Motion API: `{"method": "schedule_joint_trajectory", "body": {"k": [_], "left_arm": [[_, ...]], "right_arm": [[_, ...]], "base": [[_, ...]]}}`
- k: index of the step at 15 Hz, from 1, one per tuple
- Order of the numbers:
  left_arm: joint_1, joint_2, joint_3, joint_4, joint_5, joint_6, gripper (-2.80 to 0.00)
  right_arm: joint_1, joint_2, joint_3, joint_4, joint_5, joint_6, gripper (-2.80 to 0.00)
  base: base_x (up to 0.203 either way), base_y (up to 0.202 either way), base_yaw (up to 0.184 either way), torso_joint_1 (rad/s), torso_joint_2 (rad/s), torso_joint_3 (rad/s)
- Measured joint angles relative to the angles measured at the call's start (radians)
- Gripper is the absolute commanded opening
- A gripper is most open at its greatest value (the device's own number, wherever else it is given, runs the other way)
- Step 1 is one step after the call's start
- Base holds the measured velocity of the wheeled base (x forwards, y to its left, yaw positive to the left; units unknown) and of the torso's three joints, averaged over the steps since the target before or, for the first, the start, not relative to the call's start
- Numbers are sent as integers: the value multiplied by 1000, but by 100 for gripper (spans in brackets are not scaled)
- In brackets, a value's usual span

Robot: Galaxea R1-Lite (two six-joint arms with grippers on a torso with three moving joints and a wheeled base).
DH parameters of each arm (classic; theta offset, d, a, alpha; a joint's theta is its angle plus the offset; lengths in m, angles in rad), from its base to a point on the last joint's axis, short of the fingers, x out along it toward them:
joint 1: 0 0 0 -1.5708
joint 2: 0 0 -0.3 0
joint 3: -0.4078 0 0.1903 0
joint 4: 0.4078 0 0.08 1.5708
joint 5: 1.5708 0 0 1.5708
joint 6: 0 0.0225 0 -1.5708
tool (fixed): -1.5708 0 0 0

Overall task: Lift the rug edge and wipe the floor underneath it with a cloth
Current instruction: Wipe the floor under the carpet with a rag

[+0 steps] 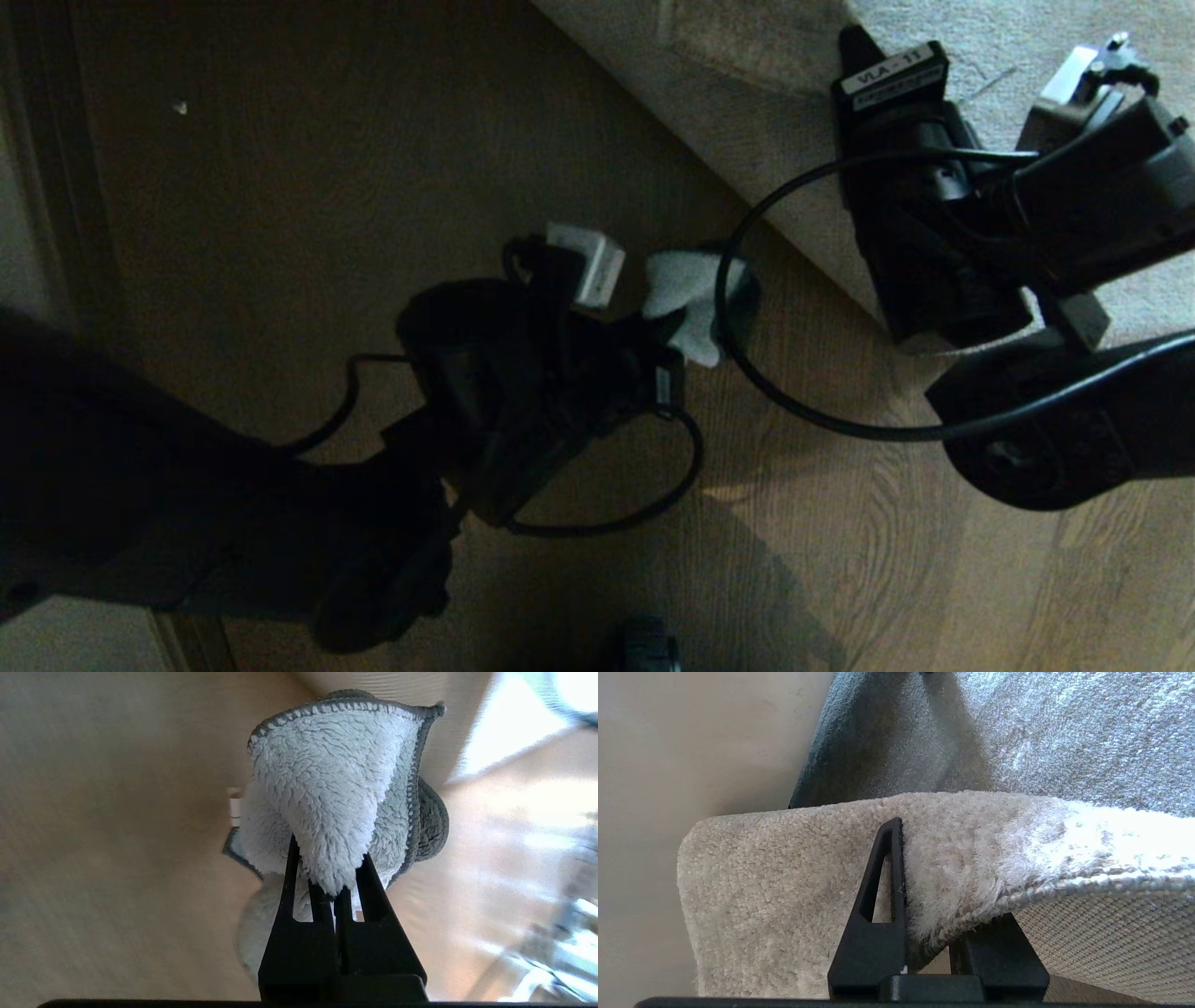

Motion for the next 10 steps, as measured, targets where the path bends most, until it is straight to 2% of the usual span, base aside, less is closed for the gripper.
{"method": "schedule_joint_trajectory", "body": {"k": [7, 10], "left_arm": [[209, 92, -241, 0, 4, -2, -280], [287, 93, -294, 0, 3, -2, -280]], "right_arm": [[0, 0, -1, 0, 0, 0, -280], [0, 0, -1, 0, -1, 0, -280]], "base": [[0, 0, 0, 0, 0, 0], [0, 0, 0, 0, 0, 0]]}}
